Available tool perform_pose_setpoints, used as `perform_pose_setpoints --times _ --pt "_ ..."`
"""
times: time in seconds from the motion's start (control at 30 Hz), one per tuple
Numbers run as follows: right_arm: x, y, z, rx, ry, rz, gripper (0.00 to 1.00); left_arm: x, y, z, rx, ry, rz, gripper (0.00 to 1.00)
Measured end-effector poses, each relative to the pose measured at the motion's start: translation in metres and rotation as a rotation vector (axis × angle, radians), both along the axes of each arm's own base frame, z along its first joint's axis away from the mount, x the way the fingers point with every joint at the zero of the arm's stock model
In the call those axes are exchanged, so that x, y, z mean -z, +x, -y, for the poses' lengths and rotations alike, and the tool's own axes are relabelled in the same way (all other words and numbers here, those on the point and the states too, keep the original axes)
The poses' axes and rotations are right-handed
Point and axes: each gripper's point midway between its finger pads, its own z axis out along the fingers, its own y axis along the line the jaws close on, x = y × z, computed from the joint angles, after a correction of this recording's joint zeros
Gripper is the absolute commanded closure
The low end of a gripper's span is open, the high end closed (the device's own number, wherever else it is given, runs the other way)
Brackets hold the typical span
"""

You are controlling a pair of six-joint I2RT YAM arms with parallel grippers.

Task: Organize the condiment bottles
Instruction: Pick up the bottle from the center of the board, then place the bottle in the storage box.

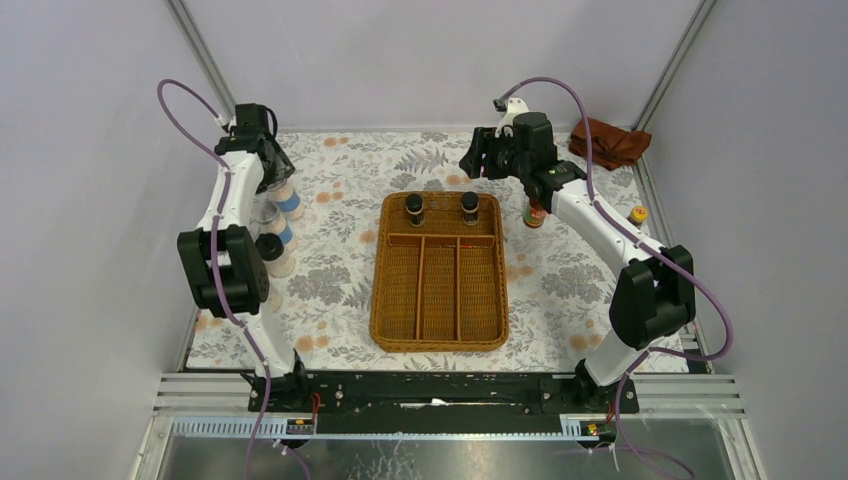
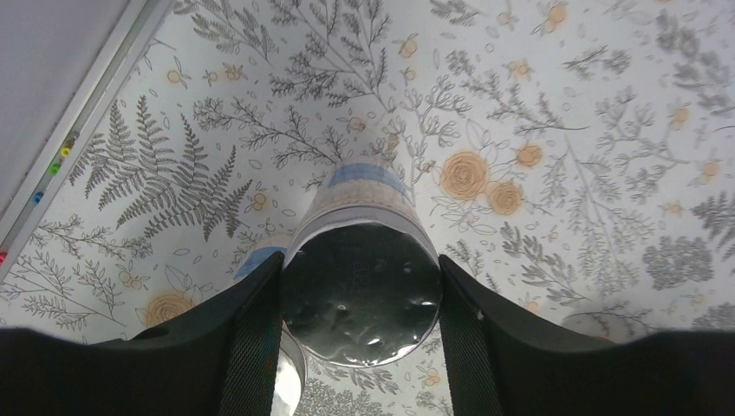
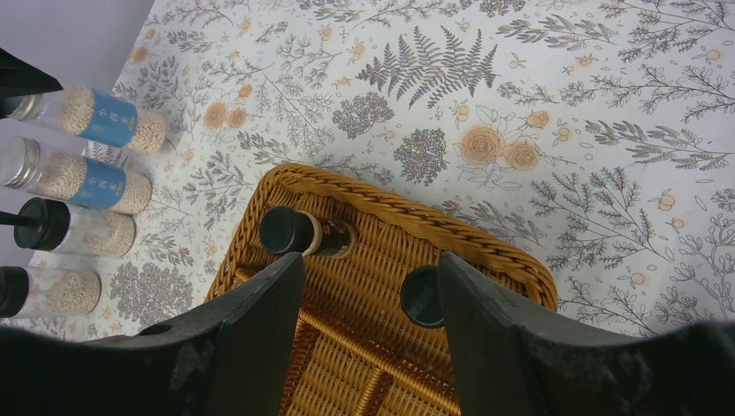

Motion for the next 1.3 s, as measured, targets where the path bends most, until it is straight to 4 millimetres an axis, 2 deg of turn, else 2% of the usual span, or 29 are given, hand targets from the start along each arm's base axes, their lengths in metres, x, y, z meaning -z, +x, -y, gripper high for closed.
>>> perform_pose_setpoints --times 0.23,0.5,0.83,1.13,1.3 --pt "-0.001 0.001 0.0 0.0 0.001 0.002 0.35 -0.039 0.005 0.004 0.014 0.003 0.122 1.0" --pt "-0.007 0.003 -0.001 0.002 0.005 0.014 0.35 -0.063 0.014 0.025 0.078 -0.024 0.211 1.0" --pt "-0.006 0.004 0.003 0.02 -0.006 0.012 0.35 -0.075 0.019 0.086 0.233 -0.075 0.247 1.0" --pt "-0.001 0.005 0.011 0.059 -0.035 0.0 0.35 -0.106 0.01 0.142 0.388 -0.092 0.318 1.0" --pt "-0.006 0.004 0.016 0.081 -0.043 0.008 0.35 -0.129 -0.003 0.172 0.465 -0.095 0.371 1.0"
